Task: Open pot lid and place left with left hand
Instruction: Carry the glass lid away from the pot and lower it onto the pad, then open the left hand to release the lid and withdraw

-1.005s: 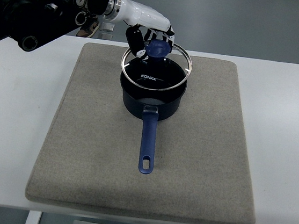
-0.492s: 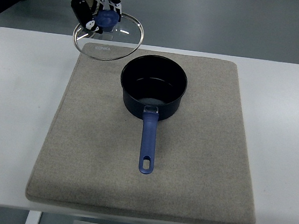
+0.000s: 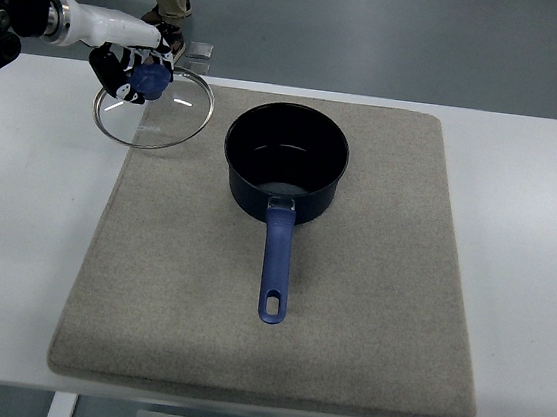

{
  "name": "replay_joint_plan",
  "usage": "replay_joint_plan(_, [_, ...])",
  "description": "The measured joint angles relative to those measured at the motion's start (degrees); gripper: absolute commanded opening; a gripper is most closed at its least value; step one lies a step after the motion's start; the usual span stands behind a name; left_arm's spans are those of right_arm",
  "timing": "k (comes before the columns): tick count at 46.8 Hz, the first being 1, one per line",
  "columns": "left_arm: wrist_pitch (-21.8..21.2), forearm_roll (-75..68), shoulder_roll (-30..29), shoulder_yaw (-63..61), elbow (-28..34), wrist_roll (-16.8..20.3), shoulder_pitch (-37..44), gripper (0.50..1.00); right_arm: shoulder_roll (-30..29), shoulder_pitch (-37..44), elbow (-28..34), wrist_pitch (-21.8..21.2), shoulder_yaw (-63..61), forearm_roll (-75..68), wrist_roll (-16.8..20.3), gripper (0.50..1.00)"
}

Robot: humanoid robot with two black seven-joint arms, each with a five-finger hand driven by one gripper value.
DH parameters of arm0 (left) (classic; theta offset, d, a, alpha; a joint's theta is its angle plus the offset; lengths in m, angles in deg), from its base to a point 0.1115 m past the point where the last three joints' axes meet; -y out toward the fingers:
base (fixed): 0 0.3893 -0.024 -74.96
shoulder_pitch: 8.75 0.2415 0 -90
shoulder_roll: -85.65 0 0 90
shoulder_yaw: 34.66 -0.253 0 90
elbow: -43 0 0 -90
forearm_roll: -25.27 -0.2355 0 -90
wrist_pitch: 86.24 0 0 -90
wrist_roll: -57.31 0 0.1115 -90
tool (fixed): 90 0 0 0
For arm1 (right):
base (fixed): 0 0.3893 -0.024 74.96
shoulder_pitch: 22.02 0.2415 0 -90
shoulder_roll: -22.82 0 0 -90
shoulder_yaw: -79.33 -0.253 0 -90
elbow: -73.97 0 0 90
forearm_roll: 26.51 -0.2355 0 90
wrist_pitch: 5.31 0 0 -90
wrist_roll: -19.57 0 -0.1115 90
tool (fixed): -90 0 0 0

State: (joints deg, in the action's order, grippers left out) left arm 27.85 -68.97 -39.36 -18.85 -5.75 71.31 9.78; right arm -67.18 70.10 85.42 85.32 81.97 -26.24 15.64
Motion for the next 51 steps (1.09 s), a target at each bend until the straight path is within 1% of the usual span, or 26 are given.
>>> replay_joint_plan(5, [-1.2,0.1,0.2,0.0,1.1,0.0,1.4,0.5,0.0,0.0,0.0,0.0,0.0,0.0,0.0,0.917])
replay_joint_plan(8, [-1.7,0.1,1.5,0.1,1.8,-0.1,2.3,0.5,0.0,0.0,0.0,0.0,0.0,0.0,0.0,0.917])
replay_joint_plan(14, [-2.0,0.1,4.6,0.1,3.6,-0.1,3.4,0.5,0.0,0.0,0.0,0.0,0.0,0.0,0.0,0.917])
replay_joint_plan(21, [-2.0,0.1,5.1,0.0,3.8,0.0,3.8,0.505,0.0,0.0,0.0,0.0,0.0,0.0,0.0,0.917])
replay_joint_plan(25, [-2.0,0.1,5.1,0.0,3.9,0.0,4.0,0.649,0.0,0.0,0.0,0.0,0.0,0.0,0.0,0.917])
replay_joint_plan(28, [-2.0,0.2,5.1,0.0,3.8,0.0,4.0,0.732,0.0,0.0,0.0,0.0,0.0,0.0,0.0,0.917])
replay_joint_plan(29, [-2.0,0.2,5.1,0.0,3.7,0.0,4.1,0.758,0.0,0.0,0.0,0.0,0.0,0.0,0.0,0.917])
replay_joint_plan(31, [-2.0,0.3,5.1,0.0,3.7,0.0,4.1,0.79,0.0,0.0,0.0,0.0,0.0,0.0,0.0,0.917])
replay_joint_plan(34, [-2.0,0.5,5.1,0.1,3.6,0.0,4.2,0.853,0.0,0.0,0.0,0.0,0.0,0.0,0.0,0.917])
replay_joint_plan(36, [-2.0,0.6,5.2,0.2,3.6,0.0,4.2,0.876,0.0,0.0,0.0,0.0,0.0,0.0,0.0,0.917])
replay_joint_plan(39, [-2.0,0.8,5.2,0.2,3.5,0.0,4.2,0.898,0.0,0.0,0.0,0.0,0.0,0.0,0.0,0.917])
replay_joint_plan(40, [-2.0,0.8,5.2,0.2,3.4,0.0,4.2,0.925,0.0,0.0,0.0,0.0,0.0,0.0,0.0,0.917])
replay_joint_plan(42, [-2.0,0.9,5.2,0.2,3.3,0.0,4.2,0.96,0.0,0.0,0.0,0.0,0.0,0.0,0.0,0.917])
replay_joint_plan(44, [-2.0,0.9,5.2,0.2,3.2,0.0,4.2,0.969,0.0,0.0,0.0,0.0,0.0,0.0,0.0,0.917])
replay_joint_plan(46, [-2.0,1.0,5.2,0.2,3.2,0.0,4.2,0.988,0.0,0.0,0.0,0.0,0.0,0.0,0.0,0.917])
replay_joint_plan(51, [-2.0,3.9,5.2,0.3,3.2,0.0,4.2,0.99,0.0,0.0,0.0,0.0,0.0,0.0,0.0,0.917])
